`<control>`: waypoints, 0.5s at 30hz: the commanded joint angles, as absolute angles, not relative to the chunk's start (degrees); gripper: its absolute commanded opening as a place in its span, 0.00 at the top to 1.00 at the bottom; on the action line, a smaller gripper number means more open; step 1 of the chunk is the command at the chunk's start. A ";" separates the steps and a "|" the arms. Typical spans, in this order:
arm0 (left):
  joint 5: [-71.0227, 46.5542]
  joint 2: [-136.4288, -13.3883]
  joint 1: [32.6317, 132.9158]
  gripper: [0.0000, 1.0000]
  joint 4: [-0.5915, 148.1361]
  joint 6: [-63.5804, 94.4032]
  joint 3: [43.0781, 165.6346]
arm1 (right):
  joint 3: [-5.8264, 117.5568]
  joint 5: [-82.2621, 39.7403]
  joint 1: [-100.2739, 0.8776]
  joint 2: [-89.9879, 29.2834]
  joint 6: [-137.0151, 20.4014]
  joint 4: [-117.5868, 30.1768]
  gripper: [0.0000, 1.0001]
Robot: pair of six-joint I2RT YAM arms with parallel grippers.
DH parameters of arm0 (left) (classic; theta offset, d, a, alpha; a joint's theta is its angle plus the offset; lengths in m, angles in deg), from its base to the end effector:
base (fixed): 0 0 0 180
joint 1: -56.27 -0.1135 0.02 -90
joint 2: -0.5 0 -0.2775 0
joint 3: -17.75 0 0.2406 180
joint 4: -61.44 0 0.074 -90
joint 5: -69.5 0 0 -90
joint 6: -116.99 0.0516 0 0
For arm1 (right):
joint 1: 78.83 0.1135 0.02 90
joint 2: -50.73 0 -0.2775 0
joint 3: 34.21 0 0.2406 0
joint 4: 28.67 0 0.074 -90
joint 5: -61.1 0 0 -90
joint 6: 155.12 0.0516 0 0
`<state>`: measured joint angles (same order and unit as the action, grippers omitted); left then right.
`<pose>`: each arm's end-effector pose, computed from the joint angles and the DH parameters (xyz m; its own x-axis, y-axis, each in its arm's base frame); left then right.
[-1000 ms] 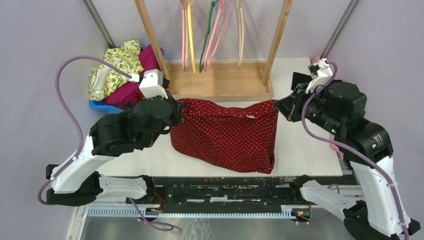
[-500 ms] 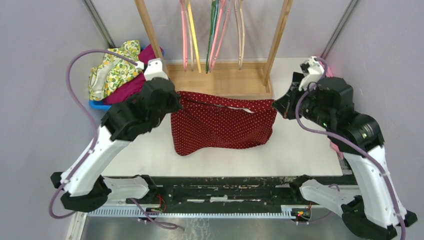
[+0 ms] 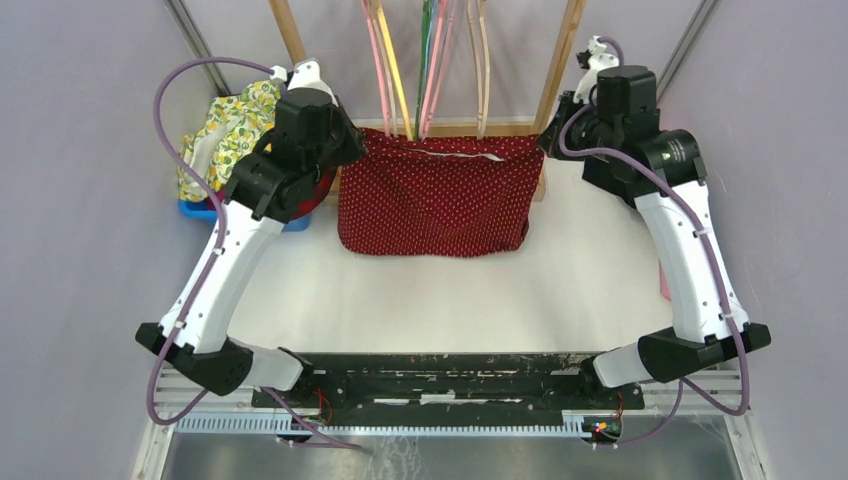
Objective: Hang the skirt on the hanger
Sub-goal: Flatten out the skirt at the center of the board.
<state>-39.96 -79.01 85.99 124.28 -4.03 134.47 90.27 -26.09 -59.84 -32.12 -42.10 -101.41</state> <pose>0.2445 -0.1198 0.4788 -0.4284 -0.3149 -0.8469 -0.0166 0.9399 -0.3411 0.2571 0.0912 0.4838 -0.5923 0.2092 -0.7781 -0.1446 0.9224 0.3581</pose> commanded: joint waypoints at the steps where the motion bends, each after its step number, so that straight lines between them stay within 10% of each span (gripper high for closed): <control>1: -37.09 -73.85 85.61 0.86 115.56 0.27 134.78 | 92.88 -25.63 -61.68 -28.11 -45.78 -96.49 0.99; 15: -25.26 -53.69 86.31 0.82 104.33 -11.93 74.92 | 28.33 -10.34 -61.48 -3.52 -36.68 -77.23 0.87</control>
<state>-29.38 -56.34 85.99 107.51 -6.42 87.23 41.70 -15.73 -61.48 -6.74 -41.40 -83.60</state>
